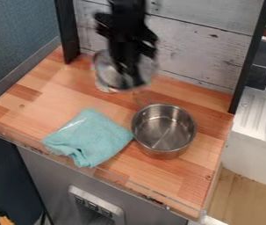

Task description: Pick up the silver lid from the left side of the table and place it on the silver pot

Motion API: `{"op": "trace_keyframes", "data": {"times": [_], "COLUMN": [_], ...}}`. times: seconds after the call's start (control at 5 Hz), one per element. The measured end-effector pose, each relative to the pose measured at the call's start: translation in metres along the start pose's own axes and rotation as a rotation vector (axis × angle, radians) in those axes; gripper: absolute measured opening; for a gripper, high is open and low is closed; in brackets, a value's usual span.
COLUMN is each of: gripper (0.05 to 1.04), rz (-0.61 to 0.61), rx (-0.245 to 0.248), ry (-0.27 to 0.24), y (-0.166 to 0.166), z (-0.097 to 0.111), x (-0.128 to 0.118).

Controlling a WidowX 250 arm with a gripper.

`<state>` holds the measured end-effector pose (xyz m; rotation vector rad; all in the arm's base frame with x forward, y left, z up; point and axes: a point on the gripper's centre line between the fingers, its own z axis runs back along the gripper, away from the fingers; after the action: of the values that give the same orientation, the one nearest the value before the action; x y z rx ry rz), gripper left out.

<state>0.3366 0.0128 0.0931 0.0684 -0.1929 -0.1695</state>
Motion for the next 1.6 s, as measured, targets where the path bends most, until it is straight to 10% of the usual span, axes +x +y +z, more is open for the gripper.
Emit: {"op": "trace_keyframes", "data": {"times": [0.6, 1.6], "gripper": [0.281, 0.333], "rz": [-0.15, -0.078], "rx": [-0.034, 0.001], "ry": [0.085, 0.13], "y": [-0.088, -0.067], "z": [-0.044, -0.053], "x": [0.001, -0.021]}}
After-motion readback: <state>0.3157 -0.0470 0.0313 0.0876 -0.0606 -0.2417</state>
